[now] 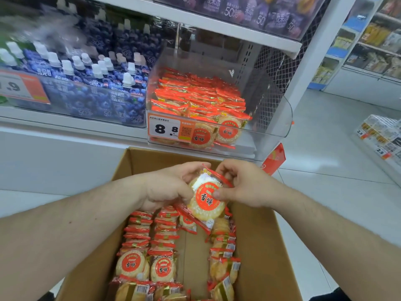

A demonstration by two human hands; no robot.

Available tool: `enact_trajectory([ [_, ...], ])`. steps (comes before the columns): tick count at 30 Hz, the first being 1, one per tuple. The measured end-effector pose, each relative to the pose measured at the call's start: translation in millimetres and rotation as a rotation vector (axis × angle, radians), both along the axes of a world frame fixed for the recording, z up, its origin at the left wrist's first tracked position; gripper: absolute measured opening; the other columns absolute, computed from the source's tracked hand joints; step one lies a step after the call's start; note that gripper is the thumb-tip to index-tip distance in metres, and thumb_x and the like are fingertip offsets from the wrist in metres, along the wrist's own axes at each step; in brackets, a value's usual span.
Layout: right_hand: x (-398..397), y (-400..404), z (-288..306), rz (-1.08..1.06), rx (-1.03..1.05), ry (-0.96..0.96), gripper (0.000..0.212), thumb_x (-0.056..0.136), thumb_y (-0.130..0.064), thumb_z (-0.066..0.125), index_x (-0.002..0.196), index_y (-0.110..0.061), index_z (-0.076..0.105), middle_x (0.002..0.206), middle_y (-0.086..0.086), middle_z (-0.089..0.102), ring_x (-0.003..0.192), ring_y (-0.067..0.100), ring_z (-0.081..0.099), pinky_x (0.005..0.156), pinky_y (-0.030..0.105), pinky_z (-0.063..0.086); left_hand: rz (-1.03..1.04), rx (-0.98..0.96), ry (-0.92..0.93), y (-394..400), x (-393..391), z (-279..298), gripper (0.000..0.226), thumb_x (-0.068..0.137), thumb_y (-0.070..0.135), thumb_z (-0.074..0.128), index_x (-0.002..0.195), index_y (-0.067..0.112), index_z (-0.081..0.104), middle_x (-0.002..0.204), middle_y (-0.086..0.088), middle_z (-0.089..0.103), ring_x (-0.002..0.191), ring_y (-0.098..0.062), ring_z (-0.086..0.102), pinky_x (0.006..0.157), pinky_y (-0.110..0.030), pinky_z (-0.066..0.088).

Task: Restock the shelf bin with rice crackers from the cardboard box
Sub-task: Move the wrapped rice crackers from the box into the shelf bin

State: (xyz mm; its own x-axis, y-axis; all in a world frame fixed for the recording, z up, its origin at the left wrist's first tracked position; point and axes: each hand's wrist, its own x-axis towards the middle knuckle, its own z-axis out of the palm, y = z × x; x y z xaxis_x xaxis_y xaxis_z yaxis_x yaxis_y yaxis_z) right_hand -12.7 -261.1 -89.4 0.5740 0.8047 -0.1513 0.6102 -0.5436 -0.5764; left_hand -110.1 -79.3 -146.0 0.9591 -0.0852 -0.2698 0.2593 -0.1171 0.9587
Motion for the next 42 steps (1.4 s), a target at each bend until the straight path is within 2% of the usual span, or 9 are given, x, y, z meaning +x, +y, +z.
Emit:
enact_trajectory([
  [4,3,0,2,-0.059,0.073,-0.094,0.038,0.069,-0.032,0.085,0.094,-0.026,0.056,0.083,-0.007,0.061,0.065,0.003,0.053,0.063,0.026,0.046,0.041,-0.137,-0.062,-12,-5,16,0.095,0.074,-0.019,0.063,0.143,0.038,0.034,0.137,0.0,0.056,0.113,-0.024,0.063,0.085,-0.046,0.052],
  [7,6,-2,9,-0.013,0.117,-0.186,0.063,0.068,-0.035,0.085,0.12,-0.027,0.051,0.108,-0.011,0.054,0.081,-0.008,0.05,0.072,0.009,0.037,0.035,0.207,-0.227,-17,-6,28,0.107,0.074,-0.007,0.067,0.145,0.056,0.017,0.15,0.005,0.036,0.119,-0.016,0.059,0.081,-0.041,0.057],
  [10,9,-7,13,0.106,0.133,-0.139,0.087,0.066,-0.035,0.088,0.137,-0.028,0.038,0.128,-0.015,0.052,0.113,-0.004,0.05,0.095,0.016,0.041,-0.003,0.637,-0.43,-26,-12,37,0.108,0.081,0.001,0.061,0.139,0.065,-0.004,0.156,0.017,0.019,0.133,-0.011,0.043,0.105,-0.036,0.043],
  [12,9,-9,11,0.147,0.12,-0.134,0.091,0.067,-0.033,0.087,0.141,-0.028,0.034,0.13,-0.017,0.054,0.118,-0.004,0.051,0.099,0.019,0.043,-0.013,0.704,-0.519,-33,-16,40,0.109,0.083,0.002,0.058,0.137,0.067,-0.011,0.153,0.021,0.014,0.125,-0.02,0.049,0.1,-0.042,0.045],
  [18,7,-7,16,0.036,0.267,-0.279,0.057,0.068,-0.022,0.087,0.114,-0.02,0.052,0.092,-0.02,0.06,0.086,-0.003,0.059,0.073,0.014,0.045,0.157,0.816,-0.646,-30,-10,46,0.099,0.085,0.011,0.061,0.146,0.05,-0.007,0.144,0.015,0.021,0.123,-0.017,0.046,0.101,-0.038,0.041],
  [23,33,-11,67,-0.152,0.366,-0.538,0.048,0.069,-0.02,0.085,0.107,-0.026,0.056,0.08,-0.022,0.055,0.073,-0.004,0.052,0.066,0.003,0.036,0.372,1.09,-0.587,-19,0,58,0.086,0.086,0.03,0.059,0.153,0.033,0.005,0.154,0.009,0.013,0.143,-0.012,0.007,0.116,-0.038,0.005],
  [28,69,7,104,-0.137,0.1,-0.719,0.045,0.068,-0.023,0.084,0.105,-0.022,0.059,0.089,0.0,0.058,0.084,0.02,0.052,0.069,0.025,0.031,0.316,1.243,-0.396,-11,7,62,0.088,0.086,0.032,0.055,0.151,0.036,-0.004,0.158,0.012,-0.013,0.144,-0.019,-0.022,0.117,-0.055,0.0],
  [37,102,56,88,-0.099,-0.284,-0.456,0.021,0.07,-0.012,0.071,0.086,-0.016,0.058,0.08,0.001,0.06,0.077,0.022,0.055,0.063,0.031,0.044,0.293,1.206,-0.295,1,11,57,0.082,0.087,0.035,0.053,0.152,0.037,0.003,0.161,0.012,-0.006,0.145,-0.02,-0.024,0.116,-0.058,-0.009],
  [42,106,59,89,-0.095,-0.416,-0.571,0.012,0.076,-0.008,0.053,0.081,-0.018,0.053,0.075,0.0,0.054,0.079,0.026,0.052,0.056,0.028,0.036,0.273,1.189,-0.286,6,11,56,0.081,0.087,0.032,0.054,0.151,0.037,0.006,0.16,0.015,-0.009,0.145,-0.02,-0.024,0.115,-0.057,-0.01],
])
